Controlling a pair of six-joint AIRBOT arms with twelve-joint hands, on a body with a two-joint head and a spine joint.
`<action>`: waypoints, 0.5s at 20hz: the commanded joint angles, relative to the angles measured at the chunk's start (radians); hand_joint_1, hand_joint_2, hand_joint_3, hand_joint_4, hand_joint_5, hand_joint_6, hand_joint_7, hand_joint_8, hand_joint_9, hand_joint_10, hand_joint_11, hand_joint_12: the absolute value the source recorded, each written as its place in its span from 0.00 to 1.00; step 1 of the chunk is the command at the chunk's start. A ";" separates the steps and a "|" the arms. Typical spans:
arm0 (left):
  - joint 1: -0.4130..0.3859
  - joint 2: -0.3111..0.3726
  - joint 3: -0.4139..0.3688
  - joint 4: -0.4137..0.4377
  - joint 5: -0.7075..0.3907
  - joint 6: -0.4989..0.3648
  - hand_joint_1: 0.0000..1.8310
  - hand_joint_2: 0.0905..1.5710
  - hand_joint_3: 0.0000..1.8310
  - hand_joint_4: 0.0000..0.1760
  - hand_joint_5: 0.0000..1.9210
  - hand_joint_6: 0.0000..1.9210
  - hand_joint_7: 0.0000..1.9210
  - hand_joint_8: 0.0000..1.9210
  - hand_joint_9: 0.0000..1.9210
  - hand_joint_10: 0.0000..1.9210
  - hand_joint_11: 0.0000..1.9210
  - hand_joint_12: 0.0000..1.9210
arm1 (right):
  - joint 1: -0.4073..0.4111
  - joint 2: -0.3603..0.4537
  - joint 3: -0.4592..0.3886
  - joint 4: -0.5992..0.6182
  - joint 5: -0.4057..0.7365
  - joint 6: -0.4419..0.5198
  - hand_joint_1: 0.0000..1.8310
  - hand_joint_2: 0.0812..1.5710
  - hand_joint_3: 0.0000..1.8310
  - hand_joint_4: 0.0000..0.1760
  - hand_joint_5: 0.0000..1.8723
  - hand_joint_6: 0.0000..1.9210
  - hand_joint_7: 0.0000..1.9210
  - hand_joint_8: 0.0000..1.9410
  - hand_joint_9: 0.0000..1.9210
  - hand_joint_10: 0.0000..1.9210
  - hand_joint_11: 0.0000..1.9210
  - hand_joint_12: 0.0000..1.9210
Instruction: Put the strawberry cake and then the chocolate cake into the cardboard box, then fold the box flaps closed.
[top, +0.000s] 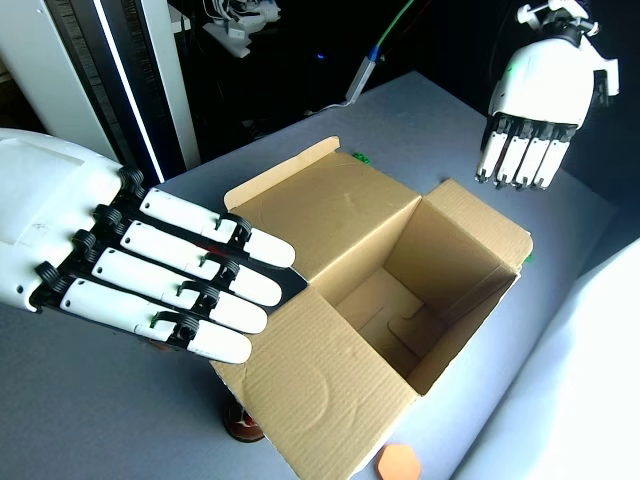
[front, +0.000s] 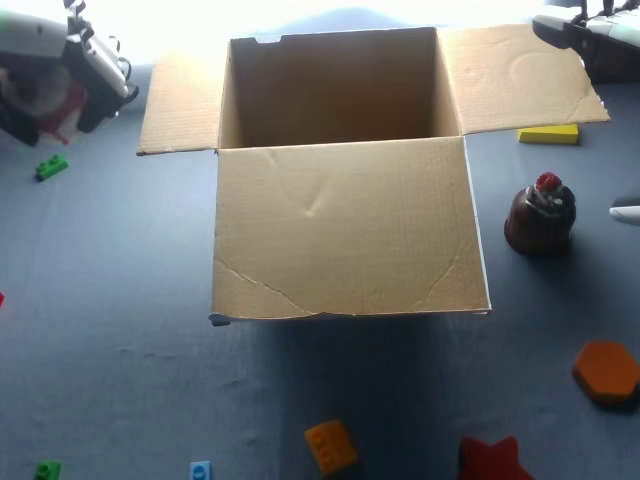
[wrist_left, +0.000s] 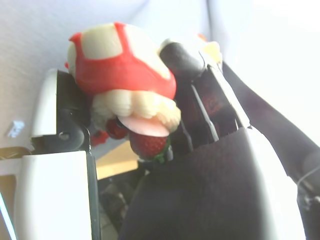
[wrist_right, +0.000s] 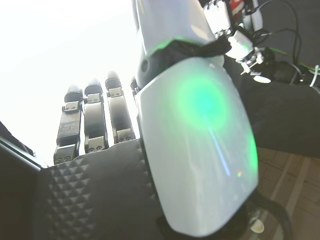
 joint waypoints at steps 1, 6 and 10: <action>-0.024 -0.002 0.009 -0.059 0.016 -0.002 0.64 0.77 0.00 0.00 0.42 0.62 0.40 0.77 0.41 0.82 0.37 0.95 | 0.010 0.014 0.000 -0.004 0.123 -0.002 0.65 0.61 0.00 0.14 0.01 0.00 0.05 0.00 0.04 0.00 0.00 0.08; -0.070 -0.064 0.030 -0.008 -0.012 -0.024 0.64 0.76 0.00 0.00 0.41 0.62 0.40 0.77 0.42 0.80 0.36 0.94 | 0.008 0.014 0.011 0.013 0.150 -0.010 0.64 0.60 0.00 0.14 0.02 0.00 0.06 0.00 0.04 0.00 0.01 0.01; -0.099 -0.118 0.029 0.010 -0.018 -0.029 0.73 0.77 0.00 0.00 0.39 0.63 0.37 0.74 0.40 0.82 0.37 0.94 | 0.004 0.013 0.036 0.024 0.149 -0.018 0.66 0.59 0.00 0.16 0.03 0.00 0.05 0.00 0.04 0.00 0.00 0.00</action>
